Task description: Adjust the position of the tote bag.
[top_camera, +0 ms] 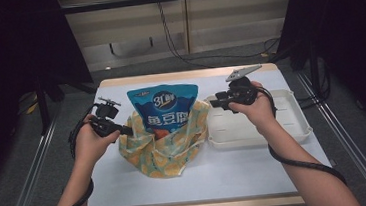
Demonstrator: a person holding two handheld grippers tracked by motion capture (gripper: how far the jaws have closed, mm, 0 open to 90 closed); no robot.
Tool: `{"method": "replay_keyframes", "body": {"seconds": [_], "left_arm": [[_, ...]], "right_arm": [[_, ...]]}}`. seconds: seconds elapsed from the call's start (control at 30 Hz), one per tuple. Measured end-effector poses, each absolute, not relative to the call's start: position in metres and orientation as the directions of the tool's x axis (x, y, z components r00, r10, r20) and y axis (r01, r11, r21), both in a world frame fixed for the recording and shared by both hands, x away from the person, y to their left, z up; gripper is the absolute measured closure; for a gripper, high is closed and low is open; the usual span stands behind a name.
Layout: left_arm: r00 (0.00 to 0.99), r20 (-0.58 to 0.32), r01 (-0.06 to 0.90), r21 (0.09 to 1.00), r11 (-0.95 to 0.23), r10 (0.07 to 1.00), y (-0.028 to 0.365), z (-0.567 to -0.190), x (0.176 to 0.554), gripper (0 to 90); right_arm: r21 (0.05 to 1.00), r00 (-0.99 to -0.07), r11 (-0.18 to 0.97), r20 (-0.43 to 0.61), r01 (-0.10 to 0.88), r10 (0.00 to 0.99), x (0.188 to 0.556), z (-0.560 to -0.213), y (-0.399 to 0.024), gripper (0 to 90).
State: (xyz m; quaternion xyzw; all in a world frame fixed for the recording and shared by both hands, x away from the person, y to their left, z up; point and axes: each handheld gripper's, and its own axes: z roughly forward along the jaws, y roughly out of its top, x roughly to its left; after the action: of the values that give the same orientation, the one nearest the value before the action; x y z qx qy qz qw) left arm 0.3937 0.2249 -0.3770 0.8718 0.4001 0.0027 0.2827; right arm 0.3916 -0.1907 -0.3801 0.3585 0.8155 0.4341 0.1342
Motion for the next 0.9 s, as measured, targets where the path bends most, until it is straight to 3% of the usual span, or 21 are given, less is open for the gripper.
{"method": "replay_keyframes", "body": {"seconds": [0.03, 0.3, 0.47, 0.7, 0.9], "left_arm": [[0.645, -0.243, 0.719, 0.514, -0.467, 0.725, 0.221, -0.378, 0.392, 87.5], [0.688, -0.215, 0.687, 0.503, -0.525, 0.693, 0.221, -0.374, 0.393, 86.9], [0.683, -0.236, 0.688, 0.525, -0.501, 0.691, 0.221, -0.373, 0.392, 86.9], [0.678, -0.230, 0.689, 0.529, -0.495, 0.698, 0.225, -0.378, 0.391, 86.8], [0.678, -0.250, 0.689, 0.544, -0.480, 0.691, 0.227, -0.381, 0.389, 86.8]], "right_arm": [[0.805, -0.712, 0.362, 0.105, 0.471, 0.694, 0.391, -0.380, -0.190, 56.7], [0.801, -0.761, 0.389, 0.124, 0.455, 0.636, 0.385, -0.381, -0.176, 53.0], [0.791, -0.787, 0.419, 0.122, 0.445, 0.605, 0.385, -0.384, -0.166, 52.9], [0.792, -0.817, 0.447, 0.110, 0.416, 0.566, 0.385, -0.390, -0.160, 78.5], [0.787, -0.815, 0.451, 0.111, 0.422, 0.569, 0.387, -0.398, -0.154, 84.6]]}}
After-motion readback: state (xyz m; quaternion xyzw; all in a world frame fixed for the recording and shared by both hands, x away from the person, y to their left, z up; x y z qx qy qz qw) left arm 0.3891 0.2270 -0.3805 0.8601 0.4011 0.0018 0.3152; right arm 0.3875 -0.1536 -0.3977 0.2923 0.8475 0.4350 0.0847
